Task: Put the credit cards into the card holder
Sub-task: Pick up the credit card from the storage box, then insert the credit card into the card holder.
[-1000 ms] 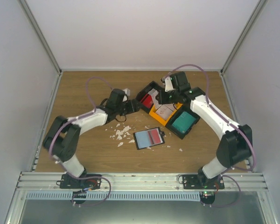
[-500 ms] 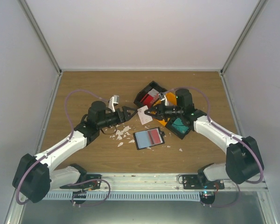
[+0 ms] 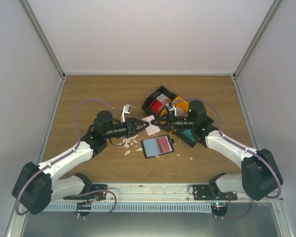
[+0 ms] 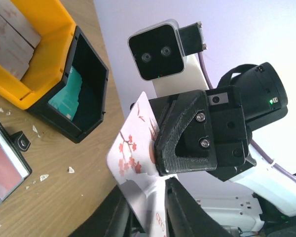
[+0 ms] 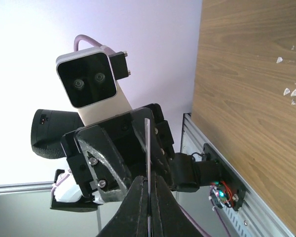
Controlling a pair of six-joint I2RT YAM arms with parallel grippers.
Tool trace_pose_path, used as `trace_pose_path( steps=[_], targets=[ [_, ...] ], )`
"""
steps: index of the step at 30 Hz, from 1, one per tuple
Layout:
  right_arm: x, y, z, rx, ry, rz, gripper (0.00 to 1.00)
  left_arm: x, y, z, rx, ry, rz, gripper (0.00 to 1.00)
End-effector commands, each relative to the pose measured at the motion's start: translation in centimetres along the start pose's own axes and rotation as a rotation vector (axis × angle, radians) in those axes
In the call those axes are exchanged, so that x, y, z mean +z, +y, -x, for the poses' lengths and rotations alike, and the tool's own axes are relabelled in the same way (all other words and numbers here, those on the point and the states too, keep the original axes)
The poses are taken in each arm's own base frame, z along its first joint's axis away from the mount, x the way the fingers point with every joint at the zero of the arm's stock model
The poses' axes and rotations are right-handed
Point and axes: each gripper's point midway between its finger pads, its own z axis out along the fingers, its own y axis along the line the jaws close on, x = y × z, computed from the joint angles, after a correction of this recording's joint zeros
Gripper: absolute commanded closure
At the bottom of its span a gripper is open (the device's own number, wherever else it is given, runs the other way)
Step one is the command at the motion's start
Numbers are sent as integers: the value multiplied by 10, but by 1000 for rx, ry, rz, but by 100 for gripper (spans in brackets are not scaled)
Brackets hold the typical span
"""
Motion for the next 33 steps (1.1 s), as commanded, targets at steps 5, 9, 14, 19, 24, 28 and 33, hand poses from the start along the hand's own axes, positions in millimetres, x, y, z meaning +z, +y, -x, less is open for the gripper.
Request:
trace_pose_path(
  steps=[5, 9, 14, 19, 24, 28, 33],
  targets=[
    [-2, -3, -2, -72, -31, -22, 87, -1, -10, -2, 25, -7, -66, 100],
    [-20, -35, 20, -198, -202, -277, 51, 1, 9, 0, 63, -15, 22, 100],
    [-65, -79, 29, -303, -339, -631, 38, 2, 51, -10, 74, 1, 144, 100],
    [-90, -129, 11, -346, -309, -962, 39, 10, 89, -28, 51, 41, 185, 100],
    [-90, -169, -9, -370, -206, -1191, 39, 17, 123, -50, 11, 60, 230, 100],
    [-84, -193, -21, -394, -128, -1288, 38, 23, 134, -58, -9, 58, 216, 100],
    [-85, -213, -23, -398, -95, -1342, 44, 31, 146, -68, -42, 71, 223, 100]
  ],
)
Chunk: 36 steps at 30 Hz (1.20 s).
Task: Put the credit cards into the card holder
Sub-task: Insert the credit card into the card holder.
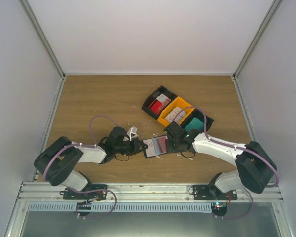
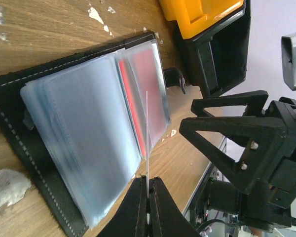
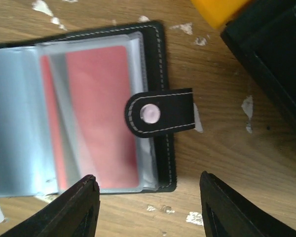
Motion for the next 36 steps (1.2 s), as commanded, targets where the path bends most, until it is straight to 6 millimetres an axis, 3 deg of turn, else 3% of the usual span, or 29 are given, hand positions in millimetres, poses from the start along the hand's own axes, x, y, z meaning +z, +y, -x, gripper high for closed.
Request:
trace_pose_path(
  steps=[1, 18, 25, 36],
  targets=[
    [8, -14, 2, -35, -24, -98, 46, 8, -17, 10, 40, -60, -84, 100],
    [36, -21, -4, -42, 0, 68, 51, 36, -16, 18, 4, -58, -87, 100],
    [36, -18, -7, -35, 42, 109, 63, 42, 0, 23, -31, -75, -19, 100],
    [46, -16, -25, -40, 136, 121, 68, 51, 20, 15, -126, -37, 24, 100]
  ],
)
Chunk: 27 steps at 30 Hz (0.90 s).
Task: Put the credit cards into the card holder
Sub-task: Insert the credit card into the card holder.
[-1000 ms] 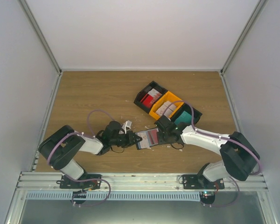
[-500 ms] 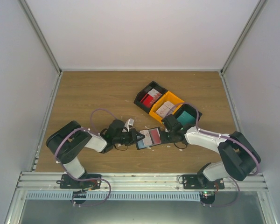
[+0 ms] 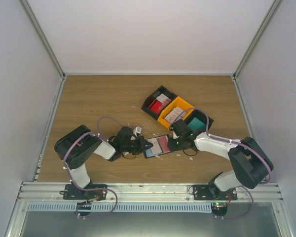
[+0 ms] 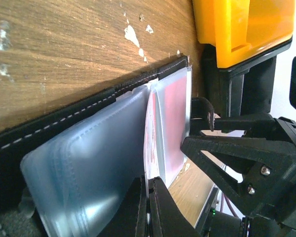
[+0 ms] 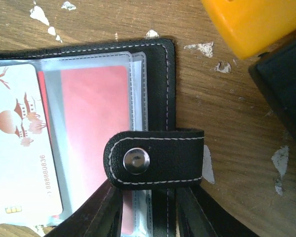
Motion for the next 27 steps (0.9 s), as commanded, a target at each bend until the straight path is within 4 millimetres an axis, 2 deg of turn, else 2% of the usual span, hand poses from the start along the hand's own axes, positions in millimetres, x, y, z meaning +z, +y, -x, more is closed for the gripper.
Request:
trace_pose_path(
  steps=[1, 9, 16, 23, 27],
  targets=[
    [11, -9, -30, 5, 115, -15, 68, 8, 2, 4, -13, -5, 2, 100],
    [15, -6, -34, 9, 133, 4, 73, 14, 10, 3, -10, 8, 19, 100],
    [11, 7, -34, 2, 142, 75, 73, 20, 12, -4, -2, 41, 16, 100],
    [12, 7, -35, 7, 150, 78, 72, 23, 10, -10, 3, 57, 17, 100],
    [12, 7, -36, 16, 153, 76, 72, 21, 17, -17, -40, 65, 37, 100]
  ],
)
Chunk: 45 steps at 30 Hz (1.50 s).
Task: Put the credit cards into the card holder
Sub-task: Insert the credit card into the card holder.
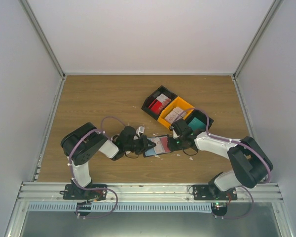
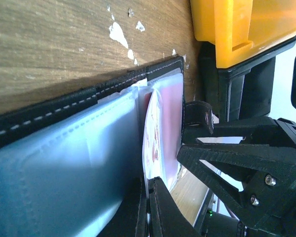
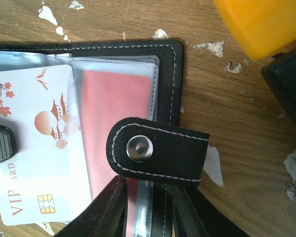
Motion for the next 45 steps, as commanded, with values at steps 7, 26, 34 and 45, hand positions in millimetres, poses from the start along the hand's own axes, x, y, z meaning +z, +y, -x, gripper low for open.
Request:
trace_pose_path(
  steps=[7, 26, 34, 45],
  targets=[
    [12, -3, -38, 30, 143, 20, 72, -6, 32, -26, -138, 6, 113, 100],
    [13, 13, -39, -37, 160, 119, 72, 25, 21, -17, 19, 87, 127, 96],
    [9, 10, -29, -25, 119, 92, 71, 26, 10, -17, 95, 110, 135, 91],
    [-26, 4, 2, 22, -37, 44, 54, 1, -16, -15, 223, 79, 205, 53]
  ],
)
